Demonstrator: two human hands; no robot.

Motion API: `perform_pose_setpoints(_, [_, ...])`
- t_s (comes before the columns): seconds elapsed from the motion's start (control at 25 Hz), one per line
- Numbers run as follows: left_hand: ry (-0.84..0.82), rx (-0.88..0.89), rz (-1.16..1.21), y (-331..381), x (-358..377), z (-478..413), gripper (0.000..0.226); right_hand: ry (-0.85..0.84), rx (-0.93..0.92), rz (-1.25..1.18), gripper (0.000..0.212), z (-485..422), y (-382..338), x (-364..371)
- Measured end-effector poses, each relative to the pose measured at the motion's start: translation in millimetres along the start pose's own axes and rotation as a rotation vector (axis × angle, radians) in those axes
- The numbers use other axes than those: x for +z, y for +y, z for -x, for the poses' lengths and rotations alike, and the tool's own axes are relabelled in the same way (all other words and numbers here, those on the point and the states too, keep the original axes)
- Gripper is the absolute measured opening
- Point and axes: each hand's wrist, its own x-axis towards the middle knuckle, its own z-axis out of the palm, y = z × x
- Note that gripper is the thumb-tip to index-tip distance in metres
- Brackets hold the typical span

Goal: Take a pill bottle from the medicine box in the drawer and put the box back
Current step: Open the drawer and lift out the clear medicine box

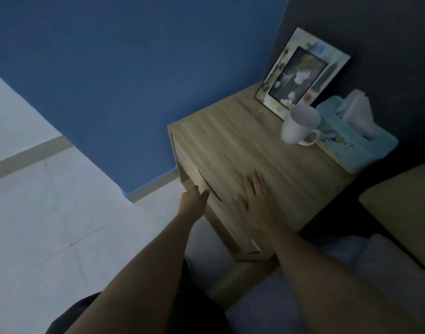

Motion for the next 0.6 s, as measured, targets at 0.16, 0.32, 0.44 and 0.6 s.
perform_pose_setpoints(0.16, [-0.020, -0.156, 0.217, -4.5, 11.4, -31.4, 0.059, 0.079, 0.014, 0.063, 0.071, 0.4, 5.2, 9.1])
perform_pose_setpoints(0.32, [0.008, -0.184, 0.381, 1.4, 23.7, -44.4, 0.048, 0.107, 0.015, 0.063, 0.072, -1.1, 6.2, 9.7])
perform_pose_setpoints(0.44, [0.041, -0.215, 0.447, 0.2, 25.4, -53.9, 0.041, 0.107, 0.016, 0.068, 0.072, -0.8, 5.7, 9.9])
perform_pose_setpoints(0.6, [0.030, -0.214, 0.451, -6.1, 19.7, -50.2, 0.035, 0.104, 0.013, 0.062, 0.071, -0.5, 4.0, 8.8])
